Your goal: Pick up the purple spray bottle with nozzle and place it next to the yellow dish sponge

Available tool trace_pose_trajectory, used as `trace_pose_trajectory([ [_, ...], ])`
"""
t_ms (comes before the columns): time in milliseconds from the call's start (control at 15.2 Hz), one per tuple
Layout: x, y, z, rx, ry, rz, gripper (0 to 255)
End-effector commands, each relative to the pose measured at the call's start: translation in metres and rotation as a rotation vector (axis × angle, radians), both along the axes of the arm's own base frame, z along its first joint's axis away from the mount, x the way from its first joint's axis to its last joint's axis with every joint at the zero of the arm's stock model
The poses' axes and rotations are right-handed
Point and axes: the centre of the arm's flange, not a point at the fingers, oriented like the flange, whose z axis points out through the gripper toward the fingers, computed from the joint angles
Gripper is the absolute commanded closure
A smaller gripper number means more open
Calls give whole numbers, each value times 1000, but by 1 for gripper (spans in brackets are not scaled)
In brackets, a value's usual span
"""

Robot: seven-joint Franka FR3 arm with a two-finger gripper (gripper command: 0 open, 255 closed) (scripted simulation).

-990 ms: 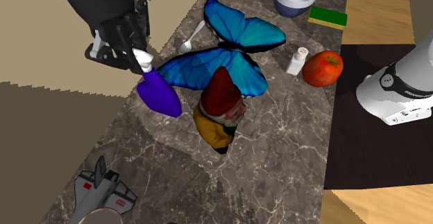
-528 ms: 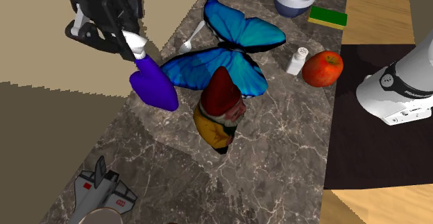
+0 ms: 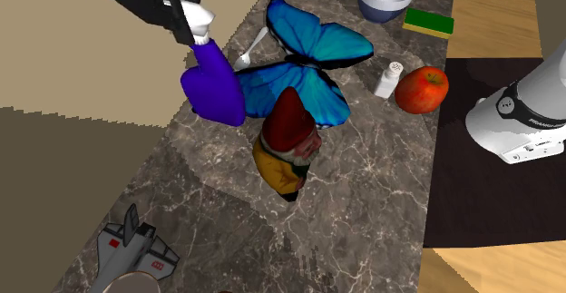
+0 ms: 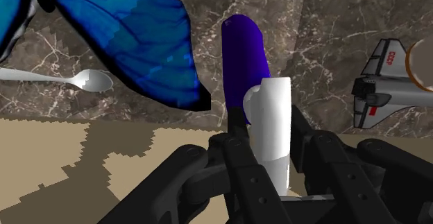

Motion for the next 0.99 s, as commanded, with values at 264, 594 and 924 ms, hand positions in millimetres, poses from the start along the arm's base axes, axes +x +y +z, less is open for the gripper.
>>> trace_pose_trajectory([
  [264,-57,-50,22,0,0,1,255],
  [594,-105,-91,40,0,0,1,255],
  [924,-154,-132,58,0,0,1,255],
])
